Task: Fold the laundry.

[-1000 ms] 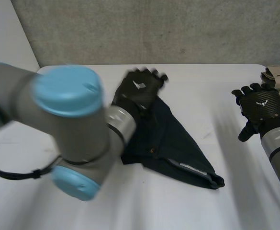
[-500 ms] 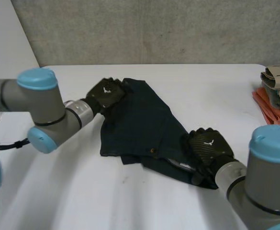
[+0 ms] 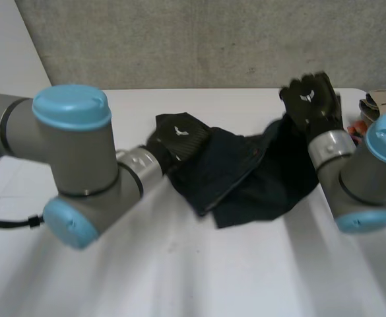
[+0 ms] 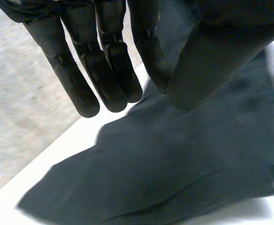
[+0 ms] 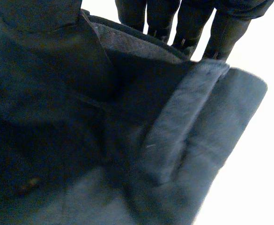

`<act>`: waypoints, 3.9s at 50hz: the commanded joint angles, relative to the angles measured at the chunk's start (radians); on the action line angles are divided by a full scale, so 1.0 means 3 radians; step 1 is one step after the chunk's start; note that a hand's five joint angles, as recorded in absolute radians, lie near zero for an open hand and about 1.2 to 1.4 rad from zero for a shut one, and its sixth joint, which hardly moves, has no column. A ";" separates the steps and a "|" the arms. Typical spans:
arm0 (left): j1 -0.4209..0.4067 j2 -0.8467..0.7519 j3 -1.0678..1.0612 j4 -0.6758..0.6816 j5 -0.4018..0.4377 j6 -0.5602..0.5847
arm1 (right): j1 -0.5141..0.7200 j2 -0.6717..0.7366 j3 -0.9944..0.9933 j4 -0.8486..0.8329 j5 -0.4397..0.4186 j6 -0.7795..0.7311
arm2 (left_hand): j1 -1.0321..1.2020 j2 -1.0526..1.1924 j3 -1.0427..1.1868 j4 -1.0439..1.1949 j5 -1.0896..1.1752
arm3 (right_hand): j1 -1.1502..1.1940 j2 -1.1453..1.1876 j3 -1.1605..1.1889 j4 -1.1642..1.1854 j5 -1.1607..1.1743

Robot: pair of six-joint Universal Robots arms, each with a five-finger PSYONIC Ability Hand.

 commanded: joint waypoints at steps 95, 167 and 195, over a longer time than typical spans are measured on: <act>0.0775 -0.0030 -0.0253 0.0801 -0.0076 -0.0827 | 0.1022 -0.1171 -0.0475 0.2099 0.0464 0.1173 | 0.0716 0.0672 0.0693 0.0663 0.0826 | 0.1011 0.0732 0.0697 0.0664 0.0706; 0.0811 0.1025 -0.2032 0.1384 -0.0930 -0.0433 | -0.0097 0.0292 -0.0818 0.2298 -0.0994 0.0188 | 0.0716 0.0672 0.0693 0.0663 0.0826 | 0.1011 0.0732 0.0697 0.0664 0.0706; 0.0785 0.1433 -0.2288 0.1512 -0.0705 0.0007 | -0.0138 -0.0996 0.0685 0.1908 0.0054 0.0114 | -0.2160 -0.2204 -0.2184 -0.2213 -0.2051 | -0.2754 -0.3033 -0.3068 -0.3101 -0.3059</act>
